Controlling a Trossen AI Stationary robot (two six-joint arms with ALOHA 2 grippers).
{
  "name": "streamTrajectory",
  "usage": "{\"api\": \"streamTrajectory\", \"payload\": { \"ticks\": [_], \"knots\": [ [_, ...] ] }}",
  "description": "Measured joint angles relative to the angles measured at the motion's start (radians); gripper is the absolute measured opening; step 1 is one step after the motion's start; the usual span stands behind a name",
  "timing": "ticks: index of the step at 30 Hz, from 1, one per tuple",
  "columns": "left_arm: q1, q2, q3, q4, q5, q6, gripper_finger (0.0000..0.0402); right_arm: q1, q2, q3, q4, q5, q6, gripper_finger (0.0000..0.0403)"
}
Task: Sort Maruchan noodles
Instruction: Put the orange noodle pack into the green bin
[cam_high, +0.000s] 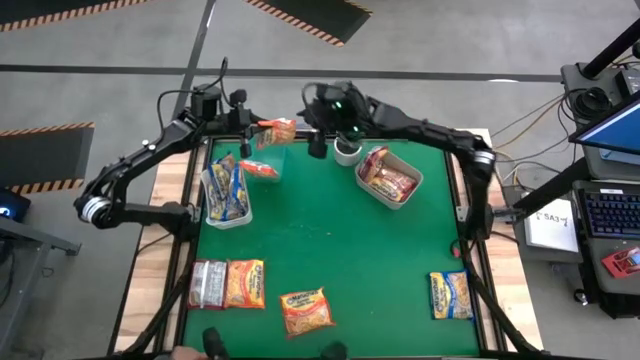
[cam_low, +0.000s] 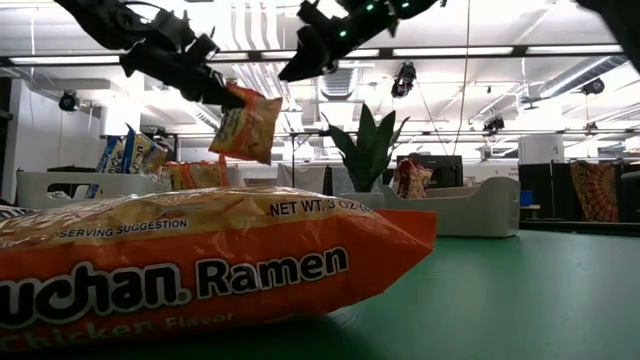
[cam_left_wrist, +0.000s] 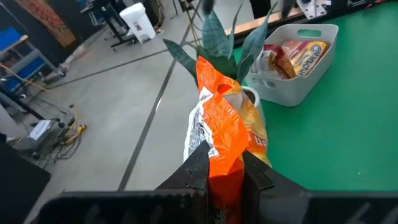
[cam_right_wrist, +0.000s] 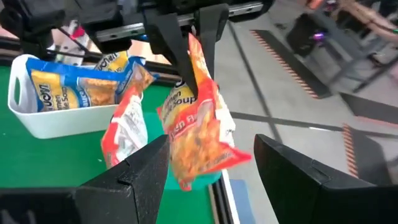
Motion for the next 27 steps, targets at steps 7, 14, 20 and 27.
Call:
{"api": "streamTrajectory", "payload": {
  "ticks": [7, 14, 20, 27],
  "knots": [
    [0.001, -0.018, 0.001, 0.0, -0.001, 0.001, 0.0016, -0.046, 0.202, 0.327, -0.129, -0.134, -0.027, 0.0224],
    [0.001, -0.018, 0.001, 0.0, -0.005, 0.033, 0.0016, -0.055, 0.33, 0.484, -0.166, -0.166, -0.05, 0.0224],
    [0.006, -0.015, 0.001, 0.003, -0.031, 0.078, 0.0016, -0.057, 0.356, 0.47, -0.156, -0.167, -0.052, 0.0224],
    [0.006, -0.008, 0.001, 0.0, -0.044, 0.107, 0.0016, -0.057, 0.431, 0.468, -0.112, -0.182, -0.043, 0.0221]
  ]
}}
